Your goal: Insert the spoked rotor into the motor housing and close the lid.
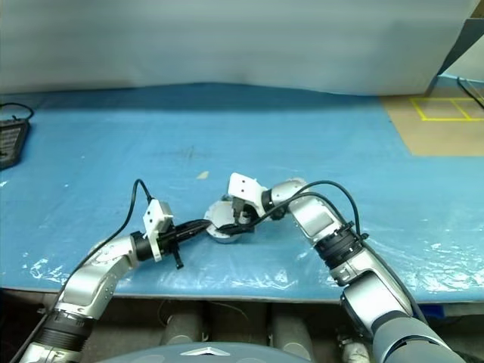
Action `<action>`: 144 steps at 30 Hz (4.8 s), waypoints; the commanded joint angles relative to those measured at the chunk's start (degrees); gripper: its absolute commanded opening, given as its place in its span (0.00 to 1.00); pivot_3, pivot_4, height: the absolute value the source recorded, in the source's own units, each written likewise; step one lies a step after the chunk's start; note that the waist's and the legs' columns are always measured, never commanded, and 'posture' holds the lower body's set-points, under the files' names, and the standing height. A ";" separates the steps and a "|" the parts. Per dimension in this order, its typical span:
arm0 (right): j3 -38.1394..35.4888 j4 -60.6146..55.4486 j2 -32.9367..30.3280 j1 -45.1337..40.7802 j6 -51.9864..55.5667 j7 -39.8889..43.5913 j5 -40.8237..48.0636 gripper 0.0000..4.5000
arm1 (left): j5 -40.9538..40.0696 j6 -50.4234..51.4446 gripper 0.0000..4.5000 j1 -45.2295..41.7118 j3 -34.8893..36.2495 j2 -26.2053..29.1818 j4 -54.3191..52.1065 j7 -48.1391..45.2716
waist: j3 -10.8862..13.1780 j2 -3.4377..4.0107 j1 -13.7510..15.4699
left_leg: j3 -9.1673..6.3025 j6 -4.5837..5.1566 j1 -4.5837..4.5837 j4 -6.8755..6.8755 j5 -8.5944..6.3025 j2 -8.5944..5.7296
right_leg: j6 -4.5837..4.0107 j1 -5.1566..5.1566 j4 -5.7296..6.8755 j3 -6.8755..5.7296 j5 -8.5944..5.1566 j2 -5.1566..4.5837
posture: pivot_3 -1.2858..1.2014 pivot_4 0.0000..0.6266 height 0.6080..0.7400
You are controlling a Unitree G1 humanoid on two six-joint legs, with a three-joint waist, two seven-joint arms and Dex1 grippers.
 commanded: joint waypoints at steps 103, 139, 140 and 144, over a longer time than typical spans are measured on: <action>-3.62 -5.09 -2.55 7.79 -4.51 2.34 1.86 0.68 | 1.99 -8.42 0.00 0.37 2.28 -0.84 5.72 -1.73 | 0.05 0.05 0.96 | 0.30 0.02 -0.58 0.35 0.02 0.38 | -0.35 -0.10 0.37 -0.46 0.30 0.23 | 0.52 0.24 1.00; 0.94 -4.49 -2.39 6.79 -0.57 -1.85 -1.46 0.68 | 2.22 -8.32 0.00 1.20 2.32 -0.99 5.57 -0.39 | 0.03 0.02 -0.34 | 0.31 -0.01 -0.50 0.38 0.03 0.37 | -0.39 -0.05 0.59 -0.41 0.27 0.23 | 0.52 0.24 1.00; 1.41 -3.78 -2.66 6.82 -1.51 -2.06 -2.38 0.68 | 1.90 -8.19 0.00 1.20 2.43 -1.10 5.39 -0.35 | 0.03 0.02 -0.35 | 0.32 -0.01 -0.50 0.38 0.03 0.37 | -0.40 -0.03 0.63 -0.40 0.26 0.23 | 0.52 0.24 1.00; 1.46 -2.49 -2.69 6.92 -2.35 -2.00 -2.78 0.68 | -0.41 -6.55 0.00 0.59 3.51 -2.07 4.26 0.20 | 0.03 0.02 -0.32 | 0.32 -0.04 -0.31 0.38 0.05 0.36 | -0.39 0.04 0.80 -0.35 0.21 0.22 | 0.52 0.24 1.00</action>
